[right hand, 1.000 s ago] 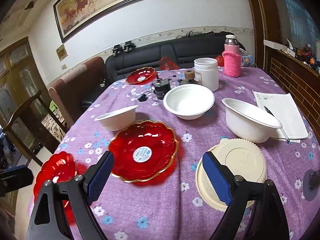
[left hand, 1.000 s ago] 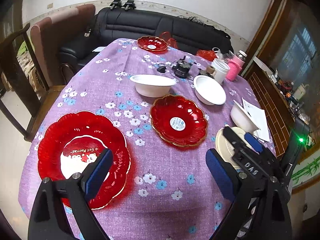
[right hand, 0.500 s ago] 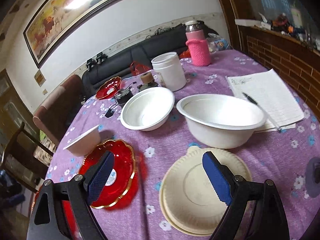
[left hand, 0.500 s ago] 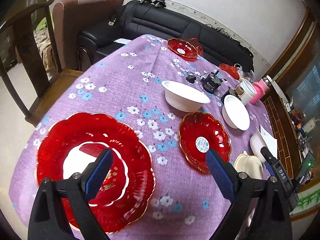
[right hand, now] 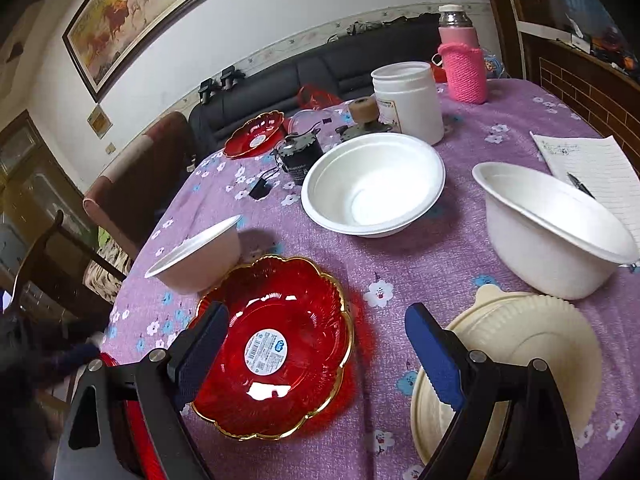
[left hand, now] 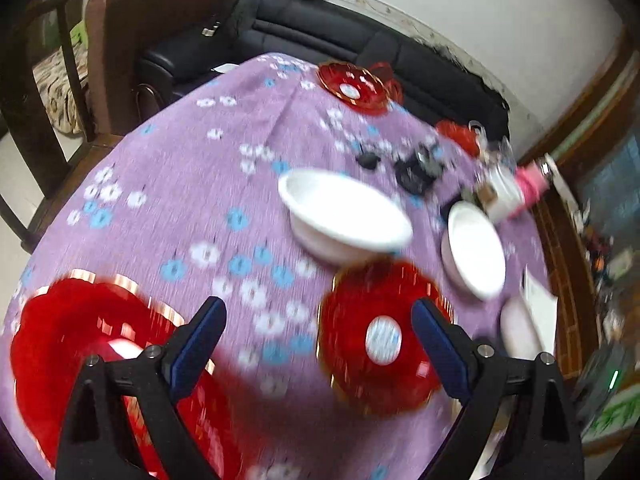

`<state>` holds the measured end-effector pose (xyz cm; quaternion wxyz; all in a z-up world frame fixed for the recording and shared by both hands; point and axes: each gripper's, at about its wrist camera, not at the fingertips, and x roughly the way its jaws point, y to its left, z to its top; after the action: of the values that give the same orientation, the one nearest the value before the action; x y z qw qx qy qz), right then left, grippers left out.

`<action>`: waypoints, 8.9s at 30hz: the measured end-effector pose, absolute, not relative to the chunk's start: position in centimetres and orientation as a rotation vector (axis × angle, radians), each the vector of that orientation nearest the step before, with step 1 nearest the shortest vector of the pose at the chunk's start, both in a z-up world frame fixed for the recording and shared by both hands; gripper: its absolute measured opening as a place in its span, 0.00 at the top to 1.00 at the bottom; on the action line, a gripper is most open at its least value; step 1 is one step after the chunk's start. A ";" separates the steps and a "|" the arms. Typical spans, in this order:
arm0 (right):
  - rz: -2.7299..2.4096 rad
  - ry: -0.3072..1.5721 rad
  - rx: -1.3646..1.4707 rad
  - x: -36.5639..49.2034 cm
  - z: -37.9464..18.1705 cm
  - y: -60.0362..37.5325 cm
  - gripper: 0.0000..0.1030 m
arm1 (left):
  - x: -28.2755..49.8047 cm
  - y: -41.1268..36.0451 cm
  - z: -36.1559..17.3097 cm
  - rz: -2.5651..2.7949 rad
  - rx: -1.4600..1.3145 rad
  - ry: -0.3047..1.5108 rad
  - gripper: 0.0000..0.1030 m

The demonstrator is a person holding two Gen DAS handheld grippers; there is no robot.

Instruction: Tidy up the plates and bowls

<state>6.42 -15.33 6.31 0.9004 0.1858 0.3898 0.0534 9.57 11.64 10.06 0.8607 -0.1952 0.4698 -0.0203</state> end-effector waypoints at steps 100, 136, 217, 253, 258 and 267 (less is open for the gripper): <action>0.619 1.022 0.228 -2.5 6.6 10.0 0.87 | -6.9 29.3 5.1 0.042 -0.722 0.925 0.77; 0.474 0.972 0.141 -2.1 5.2 8.2 0.45 | -10.3 28.5 10.6 0.188 -0.532 0.749 0.20; 0.118 0.796 0.298 6.1 4.2 -14.0 0.35 | 8.3 6.0 8.0 -0.086 -0.173 1.023 0.10; 0.351 0.950 0.695 7.9 -0.5 -17.3 0.43 | 14.4 8.7 2.1 -0.051 -0.454 1.210 0.36; 0.336 0.941 0.649 7.7 0.0 -16.7 0.45 | 15.0 7.8 2.0 -0.050 -0.417 1.206 0.36; 0.306 0.953 0.596 7.6 0.0 -16.3 0.78 | 13.9 5.7 2.1 -0.008 -0.268 1.213 0.61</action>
<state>7.62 -16.27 0.01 0.8351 0.2815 0.4501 0.1444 13.91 5.74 2.13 0.8133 -0.1254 0.5681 -0.0036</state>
